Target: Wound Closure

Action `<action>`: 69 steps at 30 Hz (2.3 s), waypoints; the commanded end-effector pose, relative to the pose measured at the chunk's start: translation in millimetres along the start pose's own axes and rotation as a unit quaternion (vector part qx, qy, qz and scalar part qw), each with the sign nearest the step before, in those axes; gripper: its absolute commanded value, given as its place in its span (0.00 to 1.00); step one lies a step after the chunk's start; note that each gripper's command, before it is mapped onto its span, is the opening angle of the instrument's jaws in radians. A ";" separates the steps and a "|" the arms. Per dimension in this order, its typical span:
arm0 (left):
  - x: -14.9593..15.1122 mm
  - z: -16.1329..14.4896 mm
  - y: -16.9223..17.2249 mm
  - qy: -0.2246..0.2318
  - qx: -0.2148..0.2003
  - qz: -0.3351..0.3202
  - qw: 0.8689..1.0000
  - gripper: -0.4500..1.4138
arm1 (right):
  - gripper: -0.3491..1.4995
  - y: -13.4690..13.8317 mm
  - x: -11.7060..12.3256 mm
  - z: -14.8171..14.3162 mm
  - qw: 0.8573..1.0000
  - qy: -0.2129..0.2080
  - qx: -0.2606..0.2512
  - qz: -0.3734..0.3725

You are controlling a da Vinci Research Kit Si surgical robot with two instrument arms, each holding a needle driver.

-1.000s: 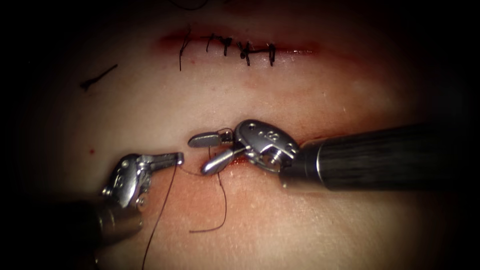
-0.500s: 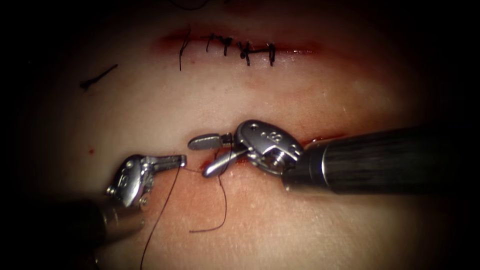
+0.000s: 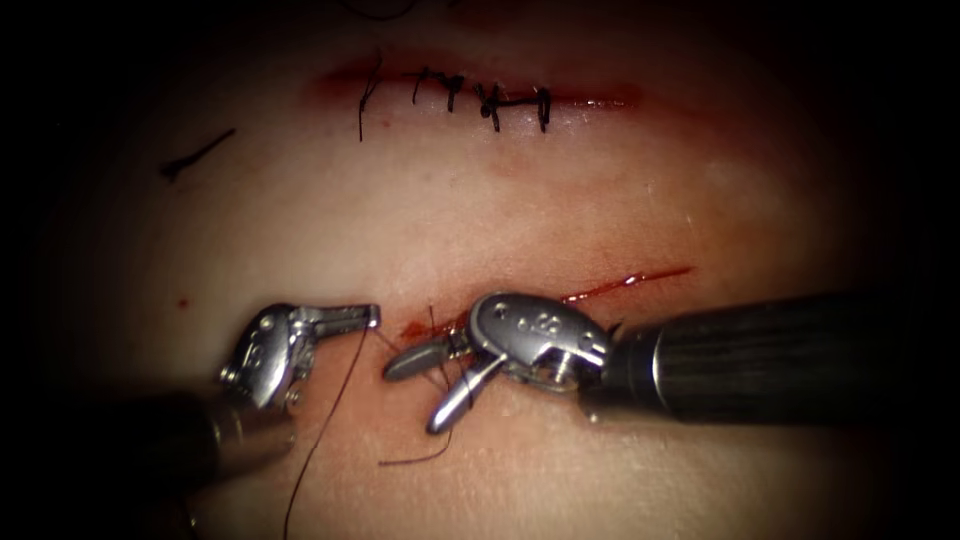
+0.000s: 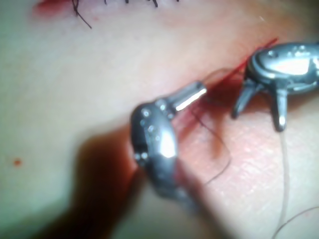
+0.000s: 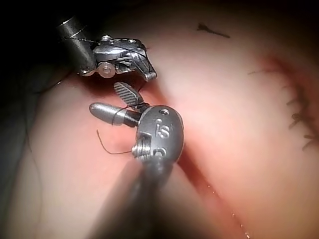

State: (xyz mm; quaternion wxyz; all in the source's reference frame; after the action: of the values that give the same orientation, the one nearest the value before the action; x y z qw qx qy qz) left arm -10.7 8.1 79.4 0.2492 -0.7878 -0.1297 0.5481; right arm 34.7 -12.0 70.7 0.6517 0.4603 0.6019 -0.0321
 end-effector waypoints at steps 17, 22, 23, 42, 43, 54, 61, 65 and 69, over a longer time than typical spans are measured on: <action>-1.3 0.3 1.5 -0.003 -0.009 -0.006 1.000 0.00 | 0.54 2.2 -4.1 6.5 0.968 -0.237 -0.080 -0.011; -1.3 0.2 1.7 -0.005 -0.010 -0.006 1.000 0.00 | 0.55 1.6 -4.9 6.6 0.958 -0.274 -0.078 -0.012; -1.3 0.2 1.7 -0.005 -0.010 -0.006 1.000 0.00 | 0.55 1.6 -5.0 6.6 0.957 -0.280 -0.078 -0.011; -1.1 -0.2 1.9 -0.005 -0.011 -0.007 1.000 0.00 | 0.49 3.2 -9.1 6.7 0.916 -0.384 -0.114 -0.017; -1.1 -0.2 1.9 -0.005 -0.011 -0.007 1.000 0.00 | 0.36 3.1 -9.1 6.8 0.913 -0.392 -0.113 -0.016; -0.8 -0.6 2.1 -0.005 -0.013 -0.008 1.000 0.00 | 0.00 3.0 -6.8 5.1 0.913 -0.385 -0.136 -0.016; -0.8 -0.7 2.9 -0.005 -0.014 -0.008 1.000 0.00 | 0.00 3.9 -4.7 1.4 0.926 -0.325 -0.191 0.002; -0.9 -0.7 3.6 -0.006 -0.014 -0.007 1.000 0.00 | 0.00 4.6 -5.1 0.7 0.930 -0.307 -0.201 0.012; -1.0 -1.2 4.7 -0.006 -0.017 -0.009 1.000 0.00 | 0.00 5.2 -5.4 -0.1 0.931 -0.296 -0.211 0.017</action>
State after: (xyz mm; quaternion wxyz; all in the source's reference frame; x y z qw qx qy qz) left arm -9.5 3.4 77.2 0.2400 -0.7862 -0.1492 0.5496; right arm 35.8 -11.2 77.5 0.8829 0.2907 0.3678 -0.0252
